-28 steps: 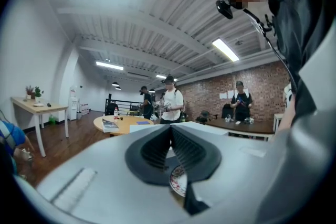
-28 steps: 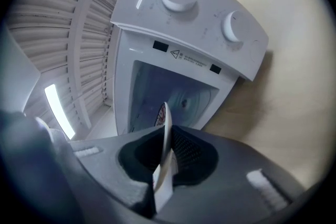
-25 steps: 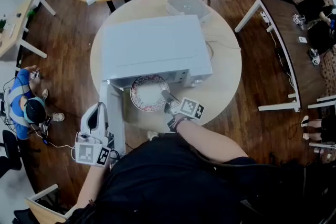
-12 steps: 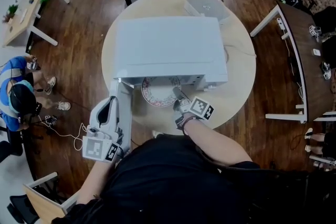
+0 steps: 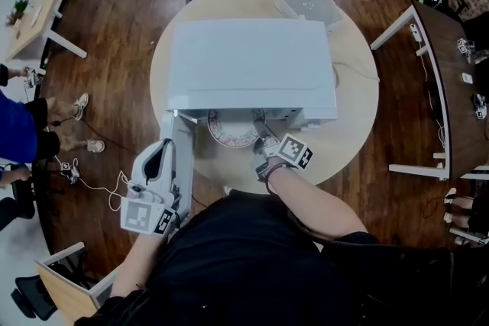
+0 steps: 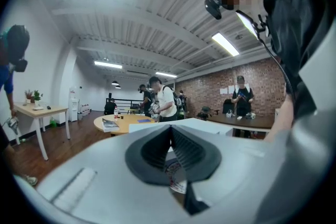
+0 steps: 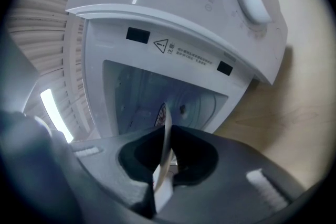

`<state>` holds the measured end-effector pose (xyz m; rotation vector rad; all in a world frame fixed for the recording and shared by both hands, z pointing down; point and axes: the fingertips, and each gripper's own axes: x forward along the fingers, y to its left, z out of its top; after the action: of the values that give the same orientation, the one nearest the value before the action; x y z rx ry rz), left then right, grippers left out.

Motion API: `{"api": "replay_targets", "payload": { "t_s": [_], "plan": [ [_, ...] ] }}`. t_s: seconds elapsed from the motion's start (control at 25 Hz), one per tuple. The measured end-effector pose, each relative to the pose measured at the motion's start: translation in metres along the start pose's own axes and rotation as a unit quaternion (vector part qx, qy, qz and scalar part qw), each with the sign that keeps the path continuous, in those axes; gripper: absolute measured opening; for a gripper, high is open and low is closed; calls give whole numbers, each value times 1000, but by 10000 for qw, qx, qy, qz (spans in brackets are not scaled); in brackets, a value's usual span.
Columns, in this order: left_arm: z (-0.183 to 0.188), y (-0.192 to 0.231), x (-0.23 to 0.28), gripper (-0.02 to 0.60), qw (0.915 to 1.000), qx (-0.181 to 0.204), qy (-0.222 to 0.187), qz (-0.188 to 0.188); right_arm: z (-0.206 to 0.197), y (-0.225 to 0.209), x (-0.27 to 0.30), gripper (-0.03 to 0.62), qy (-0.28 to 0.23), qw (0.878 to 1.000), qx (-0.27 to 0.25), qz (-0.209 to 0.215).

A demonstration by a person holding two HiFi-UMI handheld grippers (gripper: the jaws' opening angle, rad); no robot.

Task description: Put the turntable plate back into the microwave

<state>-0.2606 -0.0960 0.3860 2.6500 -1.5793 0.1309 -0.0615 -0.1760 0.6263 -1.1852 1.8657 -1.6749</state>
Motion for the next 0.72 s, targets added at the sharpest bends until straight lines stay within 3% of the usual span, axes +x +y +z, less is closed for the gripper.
{"api": "replay_targets", "payload": {
  "t_s": [0.72],
  "plan": [
    [-2,6,0,4,10000,-46,36,54,7,2,23,20,-112,9999,-29,0]
  ]
}}
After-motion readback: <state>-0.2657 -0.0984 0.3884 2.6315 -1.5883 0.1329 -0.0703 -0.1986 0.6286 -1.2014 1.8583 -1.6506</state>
